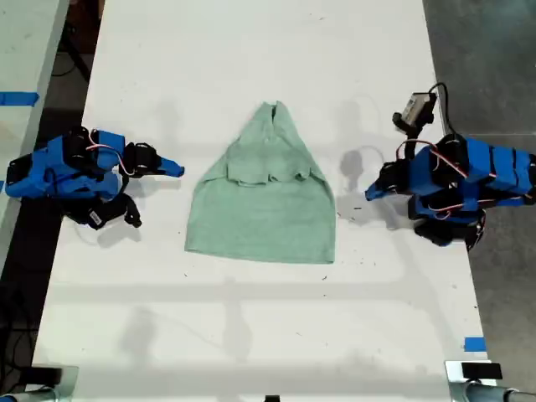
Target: Fold t shirt
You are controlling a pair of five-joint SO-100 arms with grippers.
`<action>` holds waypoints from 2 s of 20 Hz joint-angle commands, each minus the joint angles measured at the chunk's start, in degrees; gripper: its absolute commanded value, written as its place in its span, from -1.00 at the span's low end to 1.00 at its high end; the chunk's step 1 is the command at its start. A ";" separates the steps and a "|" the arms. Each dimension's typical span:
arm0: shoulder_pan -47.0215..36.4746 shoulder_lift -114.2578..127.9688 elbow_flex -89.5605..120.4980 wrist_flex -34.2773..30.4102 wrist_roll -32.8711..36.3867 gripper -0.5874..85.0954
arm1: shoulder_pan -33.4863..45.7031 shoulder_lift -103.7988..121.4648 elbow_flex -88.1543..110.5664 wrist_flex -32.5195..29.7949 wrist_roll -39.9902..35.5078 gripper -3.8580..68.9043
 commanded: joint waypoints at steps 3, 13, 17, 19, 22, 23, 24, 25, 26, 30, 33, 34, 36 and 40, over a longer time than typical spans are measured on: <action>-0.26 0.35 -0.79 -1.14 0.18 -0.99 | -5.54 -28.92 -21.97 -0.53 4.22 -0.66; 0.09 0.35 -0.88 -1.05 0.18 -0.99 | -5.54 -57.04 -22.50 -16.17 4.22 -0.36; 0.09 0.35 -0.88 -1.05 0.18 -0.99 | -5.80 -62.75 -17.58 -23.47 4.92 -0.43; 0.09 0.35 -0.88 -1.05 0.18 -0.99 | -5.80 -63.37 -17.05 -24.17 5.27 -0.45; 0.09 0.35 -0.88 -1.05 0.18 -0.99 | -5.54 -63.11 -16.52 -24.43 5.19 -0.89; 0.09 0.35 -0.88 -1.05 0.18 -0.99 | -5.45 -63.19 -16.26 -24.79 5.19 -0.89; 0.09 0.35 -0.88 -1.05 0.18 -0.99 | -5.45 -63.28 -16.17 -24.79 5.27 -0.89; 0.09 0.35 -0.88 -1.05 0.18 -0.99 | -5.45 -63.28 -16.17 -24.79 5.19 -0.89; 0.09 0.35 -0.88 -1.05 0.18 -0.99 | -5.45 -63.28 -16.17 -24.70 5.27 -0.89; 0.09 0.35 -0.88 -1.05 0.18 -0.99 | -5.71 -61.61 -19.60 -19.51 5.98 -0.89; 0.00 0.35 -0.88 -1.05 0.18 -0.99 | -5.62 -59.41 -29.44 -8.44 4.83 -0.89; 0.00 0.35 -0.88 -1.05 0.18 -0.99 | -5.54 -59.06 -33.31 -5.54 3.69 -0.89; 0.00 0.35 -0.88 -1.05 0.18 -0.99 | -5.45 -59.24 -40.43 -2.37 1.49 -0.89; -0.09 0.35 -0.88 -1.05 0.26 -0.99 | -6.06 -65.13 -53.88 -1.14 -2.29 -0.89</action>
